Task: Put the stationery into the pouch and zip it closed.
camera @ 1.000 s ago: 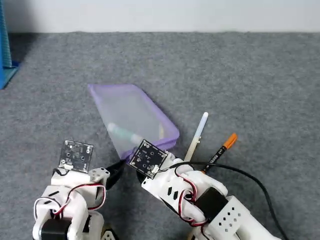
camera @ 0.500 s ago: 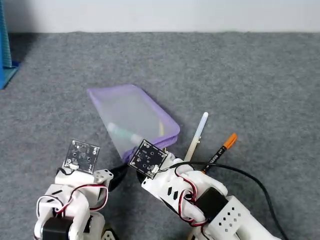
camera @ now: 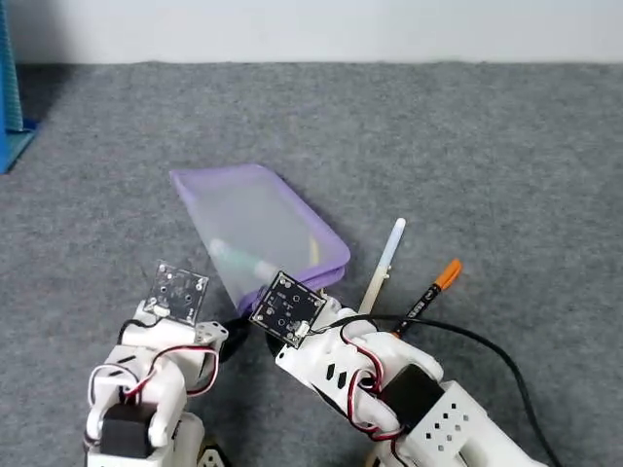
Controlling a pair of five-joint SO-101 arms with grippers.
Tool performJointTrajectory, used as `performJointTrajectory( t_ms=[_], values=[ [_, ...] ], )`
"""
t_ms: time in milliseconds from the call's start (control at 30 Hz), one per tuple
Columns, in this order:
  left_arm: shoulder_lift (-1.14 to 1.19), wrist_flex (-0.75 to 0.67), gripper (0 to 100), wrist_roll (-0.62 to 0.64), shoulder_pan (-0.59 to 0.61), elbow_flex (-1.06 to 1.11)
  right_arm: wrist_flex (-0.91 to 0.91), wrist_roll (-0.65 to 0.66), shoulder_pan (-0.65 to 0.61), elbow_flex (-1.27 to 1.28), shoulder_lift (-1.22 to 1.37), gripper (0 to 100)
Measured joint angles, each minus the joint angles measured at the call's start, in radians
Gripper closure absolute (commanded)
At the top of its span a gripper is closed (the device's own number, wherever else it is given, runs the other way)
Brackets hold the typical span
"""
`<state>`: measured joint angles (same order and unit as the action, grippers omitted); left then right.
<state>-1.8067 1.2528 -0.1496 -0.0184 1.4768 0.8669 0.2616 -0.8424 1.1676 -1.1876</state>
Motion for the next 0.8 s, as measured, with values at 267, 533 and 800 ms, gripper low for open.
performJointTrajectory(
  t_ms=[267, 533, 800],
  values=[
    [0.0, -0.018, 71, -0.008, -0.003, 0.009, 0.0, 0.0, 0.0, 0.0, 0.0, 99.1],
    [0.0, -0.018, 71, -0.005, -0.003, 0.009, 0.0, 0.0, 0.0, 0.0, 0.0, 99.1],
    [0.0, -0.018, 71, -0.006, -0.005, 0.005, 0.0, 0.0, 0.0, 0.0, 0.0, 99.1]
  ],
)
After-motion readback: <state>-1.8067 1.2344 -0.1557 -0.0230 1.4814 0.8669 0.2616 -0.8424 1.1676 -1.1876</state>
